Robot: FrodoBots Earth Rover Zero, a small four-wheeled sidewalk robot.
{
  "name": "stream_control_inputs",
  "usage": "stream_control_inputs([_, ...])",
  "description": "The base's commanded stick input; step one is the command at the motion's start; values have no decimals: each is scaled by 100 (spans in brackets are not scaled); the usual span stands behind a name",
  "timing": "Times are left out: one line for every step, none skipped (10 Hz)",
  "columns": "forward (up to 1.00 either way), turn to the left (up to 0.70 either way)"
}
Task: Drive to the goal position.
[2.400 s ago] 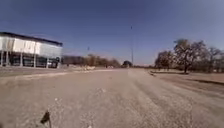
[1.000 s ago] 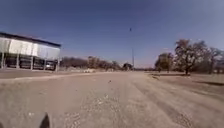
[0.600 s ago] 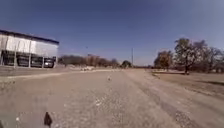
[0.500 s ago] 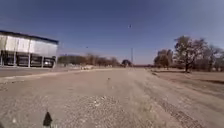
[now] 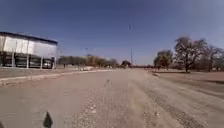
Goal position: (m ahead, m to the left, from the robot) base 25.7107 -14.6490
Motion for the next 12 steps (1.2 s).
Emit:
stream_control_inputs([50, 0])
stream_control_inputs([50, 0])
stream_control_inputs([50, 0])
stream_control_inputs([50, 0])
stream_control_inputs([50, 0])
stream_control_inputs([50, 0])
stream_control_inputs([50, 0])
stream_control_inputs([50, 0])
stream_control_inputs([50, 0])
stream_control_inputs([50, 0])
stream_control_inputs([50, 0])
stream_control_inputs([50, 0])
